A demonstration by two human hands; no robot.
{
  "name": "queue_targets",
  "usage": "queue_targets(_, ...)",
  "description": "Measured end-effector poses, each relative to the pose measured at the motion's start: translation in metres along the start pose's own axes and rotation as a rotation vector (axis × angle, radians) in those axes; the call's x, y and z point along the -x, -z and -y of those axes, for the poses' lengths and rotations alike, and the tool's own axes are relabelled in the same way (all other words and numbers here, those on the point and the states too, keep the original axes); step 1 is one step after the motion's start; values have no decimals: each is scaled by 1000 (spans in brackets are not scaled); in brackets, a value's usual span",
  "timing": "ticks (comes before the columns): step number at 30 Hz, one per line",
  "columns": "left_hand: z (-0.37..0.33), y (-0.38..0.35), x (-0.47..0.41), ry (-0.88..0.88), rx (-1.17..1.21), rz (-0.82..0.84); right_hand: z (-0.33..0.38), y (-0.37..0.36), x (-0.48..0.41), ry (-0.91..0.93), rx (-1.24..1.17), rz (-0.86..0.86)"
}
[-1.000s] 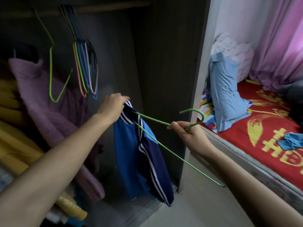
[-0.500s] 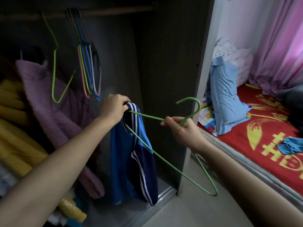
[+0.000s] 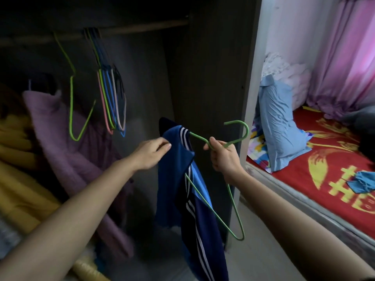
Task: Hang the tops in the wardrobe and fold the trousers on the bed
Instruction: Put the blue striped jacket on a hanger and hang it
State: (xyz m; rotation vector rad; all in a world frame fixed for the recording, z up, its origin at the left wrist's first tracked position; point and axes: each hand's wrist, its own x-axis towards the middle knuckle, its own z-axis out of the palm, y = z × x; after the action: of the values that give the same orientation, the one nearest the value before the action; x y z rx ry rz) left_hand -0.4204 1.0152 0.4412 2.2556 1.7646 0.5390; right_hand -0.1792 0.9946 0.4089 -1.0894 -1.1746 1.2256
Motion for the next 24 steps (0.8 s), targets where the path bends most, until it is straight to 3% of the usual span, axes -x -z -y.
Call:
queue_targets(3, 7, -10, -11, 29, 149, -275, 3, 6, 0, 8, 23, 23)
queue_targets(6, 0, -14, -34, 131, 368, -148, 2, 3, -2, 36, 11, 24)
queue_targets(8, 0, -21, -43, 106, 239, -119, -1, 4, -1, 45, -4, 29)
queue_targets(13, -10, -12, -54, -92, 54, -338, 5, 30, -7, 66, -9, -6)
queue_targets(16, -29, -13, -59, -150, -44, -233, 9, 33, -7, 102, 33, 12)
queue_targets(18, -41, -24, -63, -117, -17, -236, 7, 29, -4, 110, 42, 12)
queue_targets(21, -54, -32, -68, -92, 100, -371, 4, 31, -2, 88, 53, -2)
queue_targets(24, -56, -23, -70, -118, 159, -396, 3, 37, -7, 82, 197, 12)
